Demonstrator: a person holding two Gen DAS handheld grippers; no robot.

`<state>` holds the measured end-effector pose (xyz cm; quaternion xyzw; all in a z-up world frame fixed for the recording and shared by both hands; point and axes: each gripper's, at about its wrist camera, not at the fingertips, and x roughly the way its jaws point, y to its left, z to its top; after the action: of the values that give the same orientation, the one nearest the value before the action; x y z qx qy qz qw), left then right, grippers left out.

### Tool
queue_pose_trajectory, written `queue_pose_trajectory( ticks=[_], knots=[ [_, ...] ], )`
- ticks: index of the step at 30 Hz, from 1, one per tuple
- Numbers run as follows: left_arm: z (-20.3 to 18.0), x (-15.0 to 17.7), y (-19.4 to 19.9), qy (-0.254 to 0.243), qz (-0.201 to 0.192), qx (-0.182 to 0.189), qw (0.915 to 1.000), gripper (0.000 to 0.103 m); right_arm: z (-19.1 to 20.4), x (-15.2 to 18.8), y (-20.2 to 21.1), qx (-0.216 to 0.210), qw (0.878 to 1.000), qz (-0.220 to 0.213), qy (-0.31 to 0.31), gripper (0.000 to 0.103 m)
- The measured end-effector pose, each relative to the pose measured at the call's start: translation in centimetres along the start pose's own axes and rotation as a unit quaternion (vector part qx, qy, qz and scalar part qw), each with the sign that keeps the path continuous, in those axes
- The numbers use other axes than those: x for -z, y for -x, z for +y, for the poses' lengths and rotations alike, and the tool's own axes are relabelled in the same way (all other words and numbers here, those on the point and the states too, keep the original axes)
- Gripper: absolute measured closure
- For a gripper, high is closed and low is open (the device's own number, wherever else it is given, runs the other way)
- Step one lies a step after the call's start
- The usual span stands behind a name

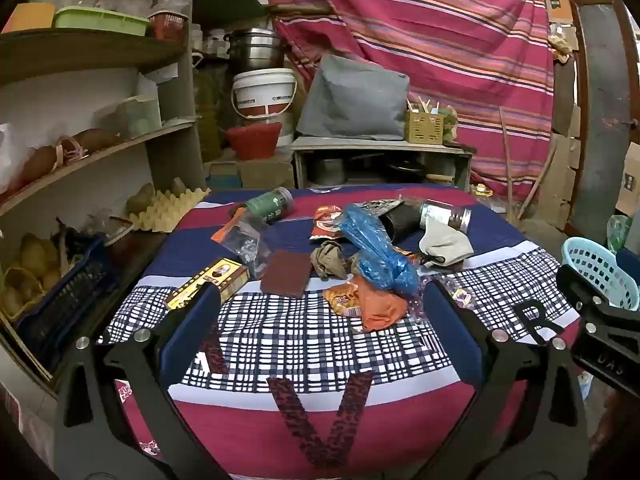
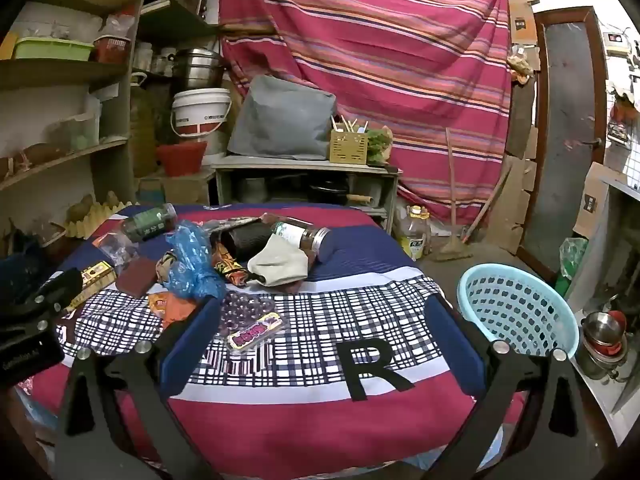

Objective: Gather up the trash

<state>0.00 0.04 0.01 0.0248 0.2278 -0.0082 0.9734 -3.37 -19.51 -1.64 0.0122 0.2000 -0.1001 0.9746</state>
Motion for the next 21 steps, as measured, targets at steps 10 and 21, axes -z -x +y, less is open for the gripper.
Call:
queue_pose_trajectory(
  ticks=[10, 21],
  knots=[
    [-0.03, 0.03, -0.03, 0.002, 0.001, 0.001, 1.0, 0.005, 0.12, 0.22, -0.24, 0.002, 1.0, 0.006, 0.0, 0.004],
    [0.03, 0.03, -0.08, 0.004, 0.003, 0.001, 1.0, 0.005, -0.21, 0.1, 0.03, 0.002, 1.0, 0.007, 0.004, 0.004]
  ],
)
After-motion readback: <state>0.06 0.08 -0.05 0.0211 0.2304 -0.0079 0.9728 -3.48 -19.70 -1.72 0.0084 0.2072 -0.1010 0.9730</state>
